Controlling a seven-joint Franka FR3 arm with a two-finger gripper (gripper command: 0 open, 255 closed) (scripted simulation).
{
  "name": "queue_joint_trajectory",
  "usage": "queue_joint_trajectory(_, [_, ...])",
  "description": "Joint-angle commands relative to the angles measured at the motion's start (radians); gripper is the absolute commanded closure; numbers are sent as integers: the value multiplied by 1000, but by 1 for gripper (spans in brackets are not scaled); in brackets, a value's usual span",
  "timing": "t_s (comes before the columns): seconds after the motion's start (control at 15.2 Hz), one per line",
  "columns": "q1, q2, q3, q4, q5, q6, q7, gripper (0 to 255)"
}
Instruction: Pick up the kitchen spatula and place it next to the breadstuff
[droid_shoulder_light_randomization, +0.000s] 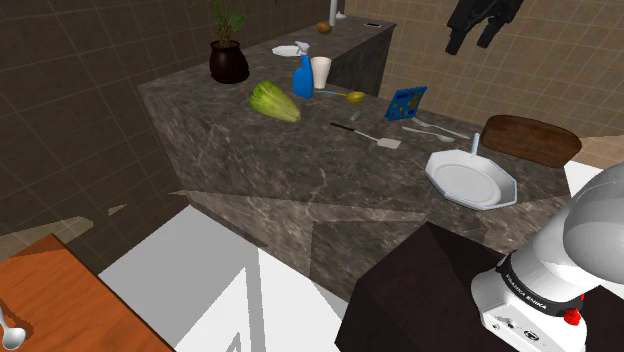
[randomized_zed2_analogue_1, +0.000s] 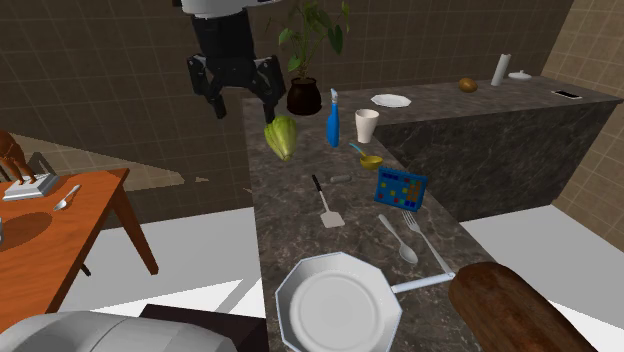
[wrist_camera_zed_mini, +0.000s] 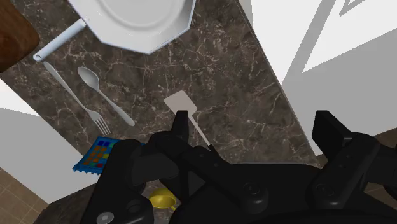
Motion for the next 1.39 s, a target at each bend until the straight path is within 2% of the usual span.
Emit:
queue_joint_trajectory(0.0, [0, 0, 0, 0, 0, 0, 0, 0])
queue_joint_trajectory(0.73, [31, 269, -152, -64, -26, 324, -232, 0])
queue_joint_trajectory(1.06, [51, 438, -213, -35, 1, 456, -349, 0])
queue_joint_trajectory(1.32, [67, 587, -253, 13, 48, 545, -454, 0])
